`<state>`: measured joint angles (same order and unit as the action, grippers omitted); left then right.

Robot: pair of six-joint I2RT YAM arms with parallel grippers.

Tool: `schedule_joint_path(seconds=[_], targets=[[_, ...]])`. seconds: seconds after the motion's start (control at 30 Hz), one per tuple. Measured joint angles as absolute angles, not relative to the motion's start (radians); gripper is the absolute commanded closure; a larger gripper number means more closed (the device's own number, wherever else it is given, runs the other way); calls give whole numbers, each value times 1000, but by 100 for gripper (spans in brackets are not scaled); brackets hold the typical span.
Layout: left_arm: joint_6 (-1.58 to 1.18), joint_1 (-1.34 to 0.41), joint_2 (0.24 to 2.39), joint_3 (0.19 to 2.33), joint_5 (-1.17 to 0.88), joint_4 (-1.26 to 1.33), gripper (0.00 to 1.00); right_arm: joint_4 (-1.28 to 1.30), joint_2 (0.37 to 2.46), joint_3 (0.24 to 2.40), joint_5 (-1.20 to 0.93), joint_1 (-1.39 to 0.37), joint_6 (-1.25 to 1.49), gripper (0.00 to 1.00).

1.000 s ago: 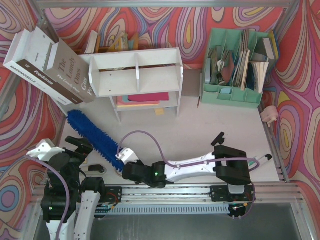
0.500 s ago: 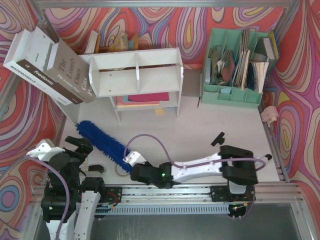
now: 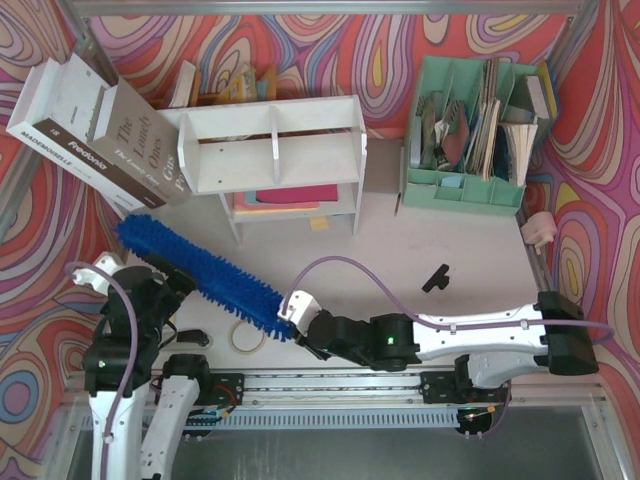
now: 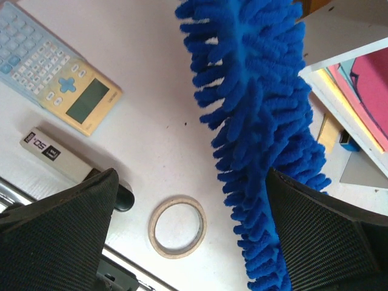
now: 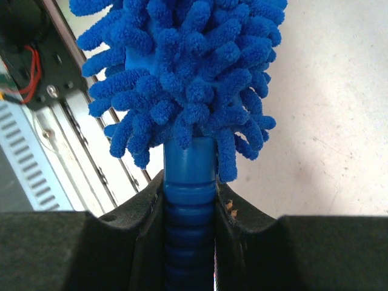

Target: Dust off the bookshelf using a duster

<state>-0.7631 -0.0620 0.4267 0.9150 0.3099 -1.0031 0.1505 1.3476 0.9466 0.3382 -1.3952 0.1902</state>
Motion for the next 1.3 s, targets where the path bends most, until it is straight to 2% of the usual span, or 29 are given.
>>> schedule_joint_path(seconds=[0.6, 0.7, 0.77, 0.93, 1.07, 1.13, 1.2, 1.3], targets=[[-909, -62, 501, 858, 138, -1017, 2, 201, 1282, 849, 307, -1395, 127, 100], [-937, -62, 530, 820, 116, -995, 5, 200, 1267, 849, 294, -1395, 115, 100], [-947, -62, 553, 802, 110, -979, 13, 200, 1264, 849, 286, -1395, 108, 100], [-976, -62, 577, 774, 96, -929, 41, 199, 1264, 844, 279, -1395, 93, 100], [-1003, -62, 578, 744, 80, -894, 80, 196, 1259, 817, 286, -1395, 84, 100], [-1026, -63, 578, 739, 76, -880, 93, 185, 1257, 800, 294, -1396, 83, 100], [-1053, -63, 578, 738, 76, -867, 100, 166, 1256, 794, 307, -1401, 81, 100], [-1095, -63, 574, 735, 84, -854, 100, 149, 1256, 788, 341, -1402, 74, 100]])
